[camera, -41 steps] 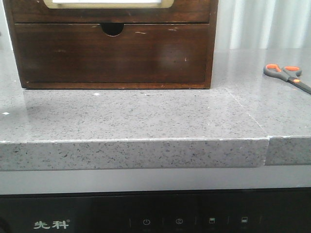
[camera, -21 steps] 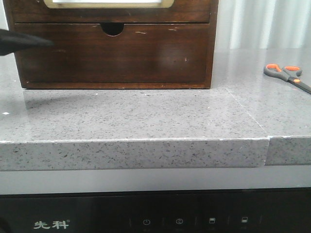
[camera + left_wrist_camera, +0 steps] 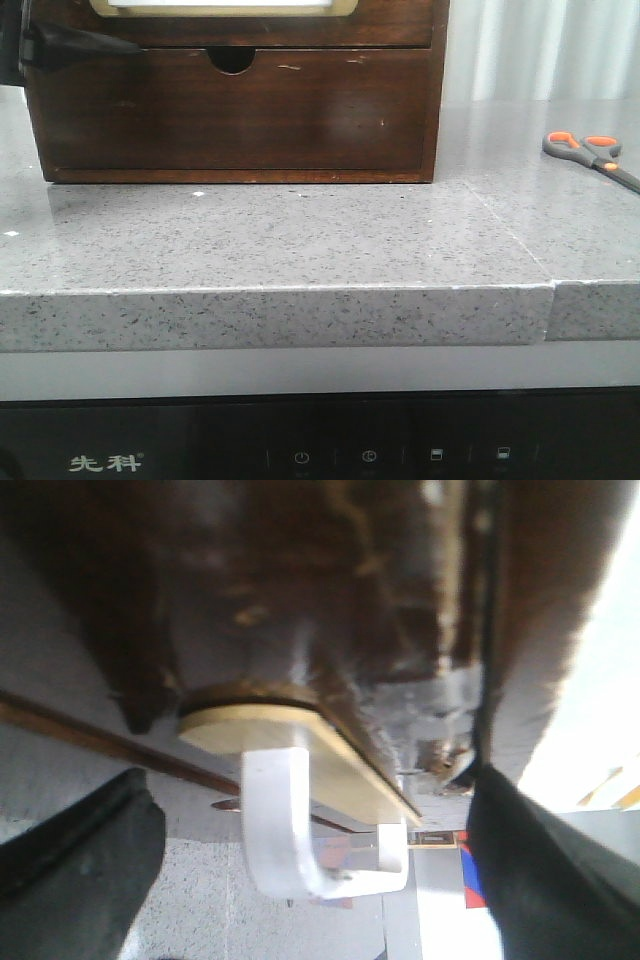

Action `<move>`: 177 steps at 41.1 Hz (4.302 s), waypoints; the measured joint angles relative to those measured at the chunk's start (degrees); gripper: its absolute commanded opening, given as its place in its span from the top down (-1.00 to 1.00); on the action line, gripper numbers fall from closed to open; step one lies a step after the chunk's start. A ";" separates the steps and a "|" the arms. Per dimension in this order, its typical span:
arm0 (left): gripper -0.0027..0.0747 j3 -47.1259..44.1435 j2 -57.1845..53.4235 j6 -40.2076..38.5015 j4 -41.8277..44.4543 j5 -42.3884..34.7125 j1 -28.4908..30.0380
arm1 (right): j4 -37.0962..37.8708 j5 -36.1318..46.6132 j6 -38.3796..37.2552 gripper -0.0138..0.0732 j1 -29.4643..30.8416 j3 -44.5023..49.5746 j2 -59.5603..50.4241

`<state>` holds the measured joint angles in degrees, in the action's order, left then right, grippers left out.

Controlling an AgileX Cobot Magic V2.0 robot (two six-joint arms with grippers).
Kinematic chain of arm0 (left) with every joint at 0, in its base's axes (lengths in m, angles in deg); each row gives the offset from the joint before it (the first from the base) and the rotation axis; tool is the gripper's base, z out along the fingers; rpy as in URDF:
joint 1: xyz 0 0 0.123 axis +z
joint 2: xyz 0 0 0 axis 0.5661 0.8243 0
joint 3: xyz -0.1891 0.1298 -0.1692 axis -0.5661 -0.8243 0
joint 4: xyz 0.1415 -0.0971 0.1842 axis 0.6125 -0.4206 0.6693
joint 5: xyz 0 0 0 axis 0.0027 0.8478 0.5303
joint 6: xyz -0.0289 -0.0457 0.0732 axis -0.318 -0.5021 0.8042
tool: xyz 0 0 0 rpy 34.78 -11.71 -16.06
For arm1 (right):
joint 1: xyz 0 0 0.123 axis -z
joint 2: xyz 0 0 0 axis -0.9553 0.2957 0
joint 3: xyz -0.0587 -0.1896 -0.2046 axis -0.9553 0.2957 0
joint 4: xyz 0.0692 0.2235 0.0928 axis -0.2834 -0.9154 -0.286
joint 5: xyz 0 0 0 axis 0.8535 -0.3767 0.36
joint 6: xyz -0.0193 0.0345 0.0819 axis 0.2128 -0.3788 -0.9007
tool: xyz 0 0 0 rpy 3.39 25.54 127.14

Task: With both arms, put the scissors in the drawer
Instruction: 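Reach the left gripper to the drawer's white handle and grasp it, then pull the drawer open toward the robot with the left gripper, then lower the right gripper onto the scissors and grasp them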

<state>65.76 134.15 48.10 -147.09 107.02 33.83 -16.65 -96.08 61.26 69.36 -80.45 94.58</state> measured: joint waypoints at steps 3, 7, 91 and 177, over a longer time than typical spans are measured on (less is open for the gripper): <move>-0.08 0.00 0.17 0.00 0.00 0.22 0.00 | 0.00 0.00 0.00 -0.78 0.00 0.00 0.00; 0.19 0.08 0.17 0.00 0.00 0.46 0.00 | 0.00 0.00 0.00 -0.78 0.00 0.00 0.00; -0.46 -29.79 -38.67 4.18 15.00 5.71 3.47 | 2.60 0.19 0.00 -0.78 -0.05 0.00 0.00; -0.26 3.26 -51.86 -44.15 105.89 -3.42 -34.63 | -6.46 -23.45 2.48 -0.78 3.00 -53.97 65.23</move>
<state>69.02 82.30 3.95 -41.21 103.60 -0.79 -23.10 -119.54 63.74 72.36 -134.42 159.81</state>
